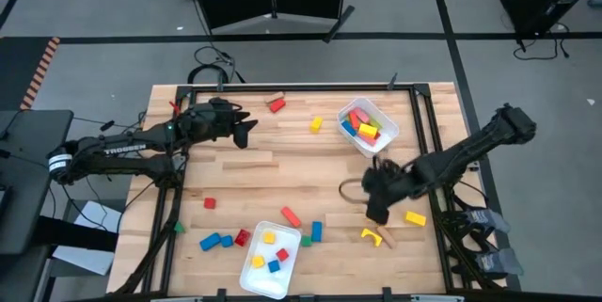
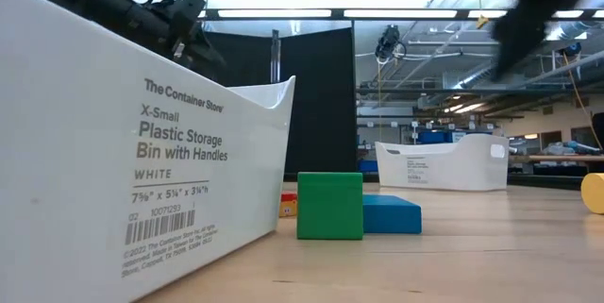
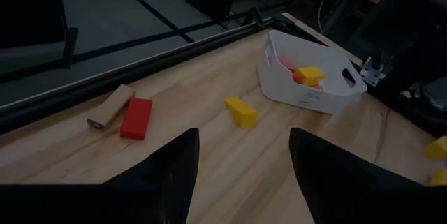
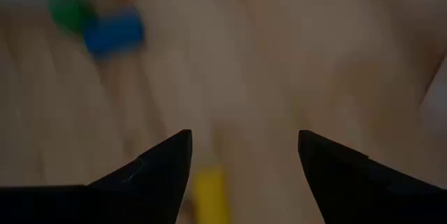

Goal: Sort blocks by size
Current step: Put the yellow rectangle block into the top white bin

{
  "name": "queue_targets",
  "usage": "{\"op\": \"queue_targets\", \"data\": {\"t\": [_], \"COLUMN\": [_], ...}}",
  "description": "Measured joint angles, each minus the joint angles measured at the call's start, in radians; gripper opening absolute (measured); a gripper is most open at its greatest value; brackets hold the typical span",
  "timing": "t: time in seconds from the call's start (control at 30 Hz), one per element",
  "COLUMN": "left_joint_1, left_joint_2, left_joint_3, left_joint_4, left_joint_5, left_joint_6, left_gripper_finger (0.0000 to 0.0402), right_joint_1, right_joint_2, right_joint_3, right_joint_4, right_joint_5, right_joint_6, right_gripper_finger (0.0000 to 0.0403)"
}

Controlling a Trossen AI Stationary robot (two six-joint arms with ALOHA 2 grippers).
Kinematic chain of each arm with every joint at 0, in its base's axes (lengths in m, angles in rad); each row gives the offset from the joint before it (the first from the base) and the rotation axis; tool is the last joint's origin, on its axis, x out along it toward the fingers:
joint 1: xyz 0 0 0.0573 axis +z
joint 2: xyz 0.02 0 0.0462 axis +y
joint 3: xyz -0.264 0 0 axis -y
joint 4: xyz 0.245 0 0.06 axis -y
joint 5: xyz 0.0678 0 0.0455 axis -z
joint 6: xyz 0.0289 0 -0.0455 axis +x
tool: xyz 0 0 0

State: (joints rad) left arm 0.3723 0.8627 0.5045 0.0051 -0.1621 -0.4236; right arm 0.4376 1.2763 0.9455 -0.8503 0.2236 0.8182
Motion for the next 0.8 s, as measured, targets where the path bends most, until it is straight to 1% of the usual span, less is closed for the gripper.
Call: {"op": "queue_targets", "data": {"t": [0.1, 0.17, 0.2, 0.27, 0.37, 0.43, 0.5, 0.57, 0.63, 0.8], "left_joint_1": [-0.009, -0.009, -0.009, -0.009, -0.009, -0.009, -0.009, -0.009, -0.009, -0.011], "left_joint_2": [0.000, 0.000, 0.000, 0.000, 0.001, 0.001, 0.001, 0.001, 0.001, 0.001], "left_joint_3": [0.000, 0.000, 0.000, 0.000, 0.000, 0.000, 0.000, 0.000, 0.000, 0.000], "left_joint_4": [0.014, 0.032, 0.043, 0.063, 0.092, 0.112, 0.132, 0.151, 0.161, 0.161], "left_joint_5": [0.003, 0.004, 0.004, 0.004, 0.004, 0.004, 0.004, 0.009, 0.023, 0.045], "left_joint_6": [0.001, 0.010, 0.021, 0.031, 0.051, 0.051, 0.056, 0.067, 0.070, 0.072], "left_gripper_finger": [0.0229, 0.0229, 0.0229, 0.0229, 0.0229, 0.0229, 0.0229, 0.0229, 0.0229, 0.0229], "right_joint_1": [0.070, 0.131, 0.163, 0.235, 0.346, 0.424, 0.497, 0.557, 0.594, 0.635], "right_joint_2": [0.078, 0.111, 0.122, 0.133, 0.143, 0.159, 0.178, 0.192, 0.196, 0.197], "right_joint_3": [0.043, 0.077, 0.093, 0.115, 0.119, 0.119, 0.117, 0.115, 0.101, 0.032], "right_joint_4": [-0.126, -0.180, -0.190, -0.196, -0.221, -0.296, -0.360, -0.392, -0.388, -0.352], "right_joint_5": [-0.116, -0.143, -0.140, -0.103, -0.057, -0.053, -0.053, -0.052, -0.040, -0.039], "right_joint_6": [0.154, 0.257, 0.307, 0.410, 0.603, 0.741, 0.840, 0.894, 0.907, 0.887], "right_gripper_finger": [0.0272, 0.0271, 0.0270, 0.0270, 0.0270, 0.0270, 0.0270, 0.0270, 0.0270, 0.0270]}}
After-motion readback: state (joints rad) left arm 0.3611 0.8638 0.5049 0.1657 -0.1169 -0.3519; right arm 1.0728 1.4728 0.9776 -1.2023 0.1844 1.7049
